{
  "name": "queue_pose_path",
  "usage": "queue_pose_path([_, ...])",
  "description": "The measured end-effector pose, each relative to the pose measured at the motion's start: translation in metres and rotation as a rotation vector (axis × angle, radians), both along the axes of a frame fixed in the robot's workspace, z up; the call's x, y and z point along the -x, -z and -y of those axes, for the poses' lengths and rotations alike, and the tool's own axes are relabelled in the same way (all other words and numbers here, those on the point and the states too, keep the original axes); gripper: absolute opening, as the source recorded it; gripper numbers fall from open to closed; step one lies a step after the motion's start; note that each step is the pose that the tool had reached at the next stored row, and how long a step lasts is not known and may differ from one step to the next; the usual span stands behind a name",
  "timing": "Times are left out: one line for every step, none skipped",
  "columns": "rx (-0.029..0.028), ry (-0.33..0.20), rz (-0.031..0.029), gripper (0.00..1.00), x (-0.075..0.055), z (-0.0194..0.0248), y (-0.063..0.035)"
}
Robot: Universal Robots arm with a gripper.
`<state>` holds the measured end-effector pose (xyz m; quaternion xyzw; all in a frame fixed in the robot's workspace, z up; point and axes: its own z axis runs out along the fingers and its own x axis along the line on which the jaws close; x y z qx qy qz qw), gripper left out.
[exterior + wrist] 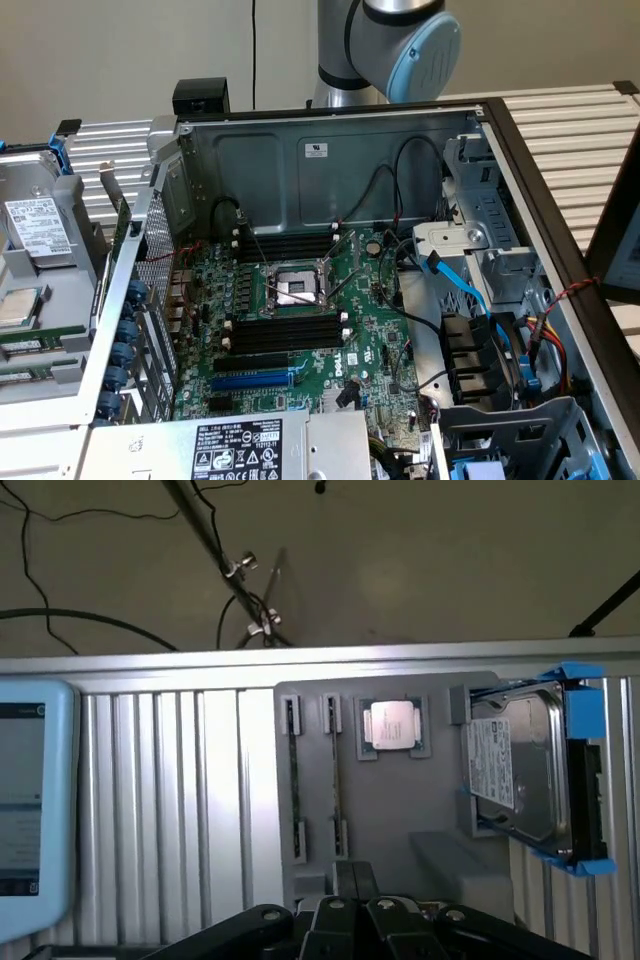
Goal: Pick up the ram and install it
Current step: 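Pick up the ram and move it above insertion slot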
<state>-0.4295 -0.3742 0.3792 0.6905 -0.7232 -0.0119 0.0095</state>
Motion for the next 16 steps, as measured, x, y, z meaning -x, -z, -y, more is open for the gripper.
queue_pose_path([0.0015,-0.002,-0.0001,0.11,0.000,0.0000,0.0011])
queue_pose_path([0.0028,-0.004,0.0000,0.11,0.000,0.0000,0.0023])
queue_pose_path([0.0041,-0.006,0.0000,0.11,0.000,0.0000,0.0037])
queue_pose_path([0.0056,-0.009,-0.0001,0.11,0.000,0.0000,0.0048])
queue_pose_path([0.0074,-0.011,-0.0002,0.11,0.000,-0.0001,0.0059])
queue_pose_path([0.0089,-0.014,-0.0001,0.12,0.000,-0.0001,0.0070])
queue_pose_path([0.0100,-0.016,-0.0001,0.12,0.000,0.0000,0.0081])
queue_pose_path([0.0108,-0.019,-0.0001,0.24,0.000,0.0000,0.0092])
queue_pose_path([0.0115,-0.023,0.0000,0.24,0.000,0.0000,0.0104])
queue_pose_path([0.0119,-0.026,0.0000,0.30,0.000,0.0000,0.0118])
queue_pose_path([0.0123,-0.030,0.0000,0.30,0.000,0.0000,0.0134])
queue_pose_path([0.0125,-0.035,-0.0001,0.30,0.000,0.0000,0.0151])
queue_pose_path([0.0128,-0.041,-0.0001,0.36,0.000,0.0000,0.0168])
queue_pose_path([0.0129,-0.047,0.0001,0.36,0.001,0.0000,0.0186])
queue_pose_path([0.0129,-0.054,0.0001,0.36,0.001,0.0000,0.0200])
queue_pose_path([0.0131,-0.059,0.0001,0.36,0.001,0.0000,0.0211])
